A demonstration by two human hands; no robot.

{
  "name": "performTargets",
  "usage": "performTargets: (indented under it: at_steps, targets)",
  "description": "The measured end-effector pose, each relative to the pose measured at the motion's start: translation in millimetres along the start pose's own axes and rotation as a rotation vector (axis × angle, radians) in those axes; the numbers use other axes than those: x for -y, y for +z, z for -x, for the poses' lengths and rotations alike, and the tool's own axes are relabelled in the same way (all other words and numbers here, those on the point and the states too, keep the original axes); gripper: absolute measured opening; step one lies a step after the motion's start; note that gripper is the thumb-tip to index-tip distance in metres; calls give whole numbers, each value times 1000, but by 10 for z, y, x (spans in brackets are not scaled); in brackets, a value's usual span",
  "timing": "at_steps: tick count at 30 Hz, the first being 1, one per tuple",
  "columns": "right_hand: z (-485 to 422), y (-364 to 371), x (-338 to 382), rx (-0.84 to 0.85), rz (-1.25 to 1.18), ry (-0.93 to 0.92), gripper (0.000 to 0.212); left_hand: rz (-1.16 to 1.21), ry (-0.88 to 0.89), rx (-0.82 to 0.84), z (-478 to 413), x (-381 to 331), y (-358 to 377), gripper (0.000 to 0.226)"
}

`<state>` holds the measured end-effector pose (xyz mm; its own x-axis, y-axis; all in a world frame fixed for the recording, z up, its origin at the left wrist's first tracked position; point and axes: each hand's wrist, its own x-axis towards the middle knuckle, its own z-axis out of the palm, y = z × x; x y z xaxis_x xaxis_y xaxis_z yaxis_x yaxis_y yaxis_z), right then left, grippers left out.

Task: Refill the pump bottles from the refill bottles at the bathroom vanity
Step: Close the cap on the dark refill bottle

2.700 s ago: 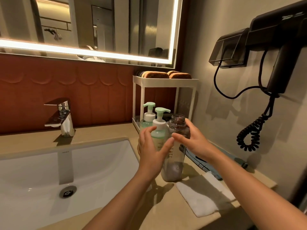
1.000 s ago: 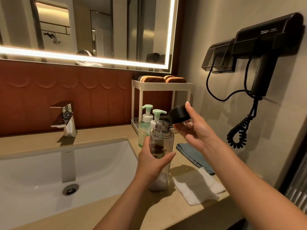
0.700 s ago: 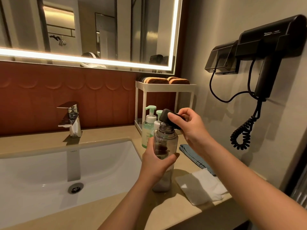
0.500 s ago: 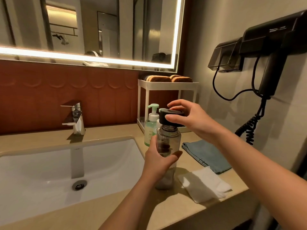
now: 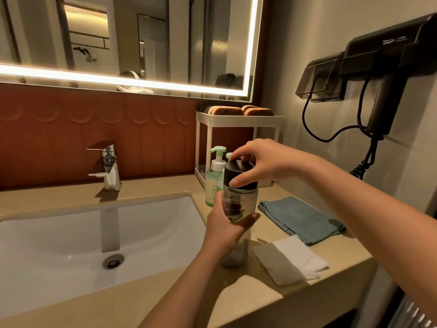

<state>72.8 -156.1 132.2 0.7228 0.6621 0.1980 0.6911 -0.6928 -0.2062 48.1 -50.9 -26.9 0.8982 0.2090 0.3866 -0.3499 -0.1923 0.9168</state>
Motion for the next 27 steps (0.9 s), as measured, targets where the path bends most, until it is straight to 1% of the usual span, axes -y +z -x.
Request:
performTargets:
  at_steps: [3, 4, 7, 10, 14, 16, 17, 18, 21, 22, 25, 27]
  targets:
    - [-35, 100, 72, -138, 170, 53, 59, -11, -5, -4, 5, 3, 4, 76]
    - [-40, 137, 86, -175, 228, 52, 58, -10, -1, -5, 4, 2, 3, 75]
    - [-32, 207, 104, -223, 257, 38, 52, 4, 2, -9, 0, 4, -3, 73]
    - [0, 185, 44, -171, 162, 1, 54, -6, 1, 2, 1, 4, -4, 70]
    - [95, 67, -55, 0, -137, -33, 58, 4, 4, 16, 18, 1, -2, 68]
    - [94, 28, -65, 39, -162, -27, 58, 5, 5, 22, 21, 5, -2, 68]
    - [77, 34, -48, 27, -128, -17, 56, 4, 2, 25, 21, 4, -3, 67]
    - [54, 57, -20, -11, -35, -3, 53, 2, -1, 28, 21, 1, -2, 66]
    - [3, 183, 63, -196, 449, -4, 48, -8, 7, 24, 13, 8, 1, 67]
    - [1, 223, 75, -237, 510, -12, 47, -6, 9, 22, 8, 14, 1, 70]
    - [6, 296, 104, -284, 452, 4, 47, 12, -14, 17, 10, 11, 9, 77]
    - [-28, 363, 151, -241, 342, 41, 54, 22, -31, 18, 12, -7, 17, 84]
